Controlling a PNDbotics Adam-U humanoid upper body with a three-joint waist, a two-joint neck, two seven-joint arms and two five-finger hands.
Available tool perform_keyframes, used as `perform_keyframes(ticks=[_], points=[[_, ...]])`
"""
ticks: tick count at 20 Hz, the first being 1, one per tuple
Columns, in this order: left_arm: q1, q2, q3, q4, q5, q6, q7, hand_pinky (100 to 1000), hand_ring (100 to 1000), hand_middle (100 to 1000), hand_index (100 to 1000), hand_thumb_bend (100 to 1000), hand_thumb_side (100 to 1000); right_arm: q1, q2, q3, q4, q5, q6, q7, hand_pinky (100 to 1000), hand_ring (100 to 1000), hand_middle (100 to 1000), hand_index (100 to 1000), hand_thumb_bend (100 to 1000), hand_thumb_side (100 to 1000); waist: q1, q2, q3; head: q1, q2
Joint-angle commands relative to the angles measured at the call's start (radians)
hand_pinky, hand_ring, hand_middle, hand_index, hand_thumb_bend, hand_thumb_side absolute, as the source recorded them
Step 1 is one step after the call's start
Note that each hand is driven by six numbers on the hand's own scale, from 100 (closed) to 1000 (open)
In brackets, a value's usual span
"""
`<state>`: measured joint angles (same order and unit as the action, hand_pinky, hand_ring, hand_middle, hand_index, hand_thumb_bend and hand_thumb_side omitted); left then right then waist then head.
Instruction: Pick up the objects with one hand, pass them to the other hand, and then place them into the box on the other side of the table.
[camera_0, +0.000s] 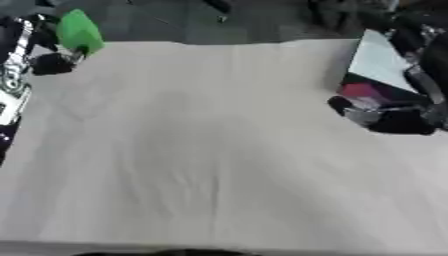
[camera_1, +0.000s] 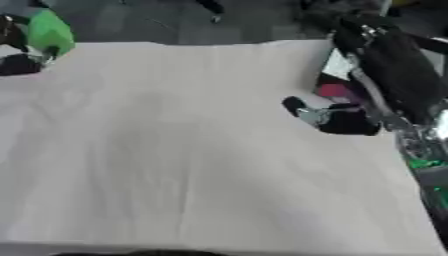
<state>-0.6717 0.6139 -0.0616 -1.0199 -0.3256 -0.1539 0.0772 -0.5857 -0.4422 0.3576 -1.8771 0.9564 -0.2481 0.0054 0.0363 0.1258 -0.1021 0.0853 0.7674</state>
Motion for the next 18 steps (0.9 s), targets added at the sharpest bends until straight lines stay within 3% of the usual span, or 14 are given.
perform_keyframes(ticks=[1, 5, 7, 11, 14, 18], points=[[-0.002, -0.016, -0.073, -0.097, 0.053, -0.052, -0.047, 660, 457, 438, 545, 100, 227, -0.056, 0.020, 0.050, -0.029, -0.020, -0.050, 0.044, 814, 803, 798, 953, 525, 475, 0.005, -0.025, 0.002, -0.035, 0.003], [0.006, -0.068, -0.178, -0.202, 0.116, -0.112, -0.112, 663, 465, 446, 554, 100, 243, -0.119, 0.060, 0.101, -0.028, -0.022, -0.110, 0.096, 834, 845, 848, 958, 546, 470, 0.015, -0.017, 0.008, -0.058, 0.003], [-0.002, -0.099, -0.226, -0.250, 0.143, -0.109, -0.141, 663, 465, 446, 554, 100, 246, -0.144, 0.076, 0.117, -0.011, -0.018, -0.127, 0.124, 839, 854, 852, 967, 591, 538, 0.019, -0.010, 0.015, -0.065, 0.003], [-0.028, -0.133, -0.327, -0.350, 0.203, -0.055, -0.203, 663, 464, 444, 552, 100, 252, -0.166, 0.097, 0.129, 0.017, 0.017, -0.087, 0.154, 835, 854, 841, 976, 636, 588, 0.021, 0.004, 0.035, -0.077, 0.003], [-0.046, -0.144, -0.410, -0.413, 0.256, -0.003, -0.256, 663, 464, 445, 553, 100, 251, -0.171, 0.109, 0.141, 0.031, 0.034, -0.064, 0.160, 834, 853, 838, 977, 619, 601, 0.021, 0.010, 0.051, -0.089, 0.003], [-0.064, -0.147, -0.461, -0.469, 0.329, 0.070, -0.329, 663, 465, 446, 554, 100, 254, -0.178, 0.123, 0.157, 0.050, 0.049, -0.063, 0.166, 837, 855, 846, 978, 589, 600, 0.022, 0.013, 0.062, -0.102, 0.003]])
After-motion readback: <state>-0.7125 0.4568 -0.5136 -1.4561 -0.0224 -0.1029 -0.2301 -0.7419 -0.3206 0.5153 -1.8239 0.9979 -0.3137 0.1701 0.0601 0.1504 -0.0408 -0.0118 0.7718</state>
